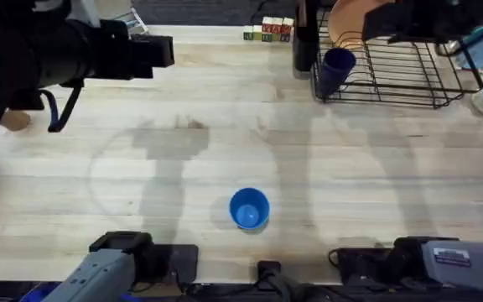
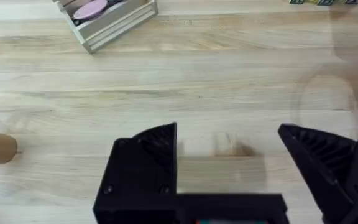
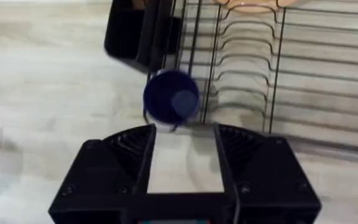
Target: Pick up the cup on the table and put them onto the rack.
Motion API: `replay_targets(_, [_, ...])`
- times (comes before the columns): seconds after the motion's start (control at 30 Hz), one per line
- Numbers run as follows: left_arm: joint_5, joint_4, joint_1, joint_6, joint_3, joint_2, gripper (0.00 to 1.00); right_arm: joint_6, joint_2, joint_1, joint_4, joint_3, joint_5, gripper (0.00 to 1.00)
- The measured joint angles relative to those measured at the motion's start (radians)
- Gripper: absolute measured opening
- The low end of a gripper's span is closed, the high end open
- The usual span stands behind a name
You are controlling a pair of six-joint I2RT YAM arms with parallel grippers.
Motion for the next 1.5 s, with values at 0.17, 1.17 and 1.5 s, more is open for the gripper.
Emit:
replay_targets(0.17, [0.0, 0.0, 0.0, 0.0, 0.0, 0.0, 0.993, -0.053, -0.093, 0.025, -0.167, 0.0, -0.002, 0.789])
replay_targets(1.17, [0.0, 0.0, 0.0, 0.0, 0.0, 0.0, 0.993, -0.26, -0.124, 0.633, -0.404, 0.002, -0.093, 0.996])
replay_targets(1.5, [0.0, 0.0, 0.0, 0.0, 0.0, 0.0, 0.993, -0.292, -0.059, 0.78, -0.419, 0.002, -0.097, 0.997])
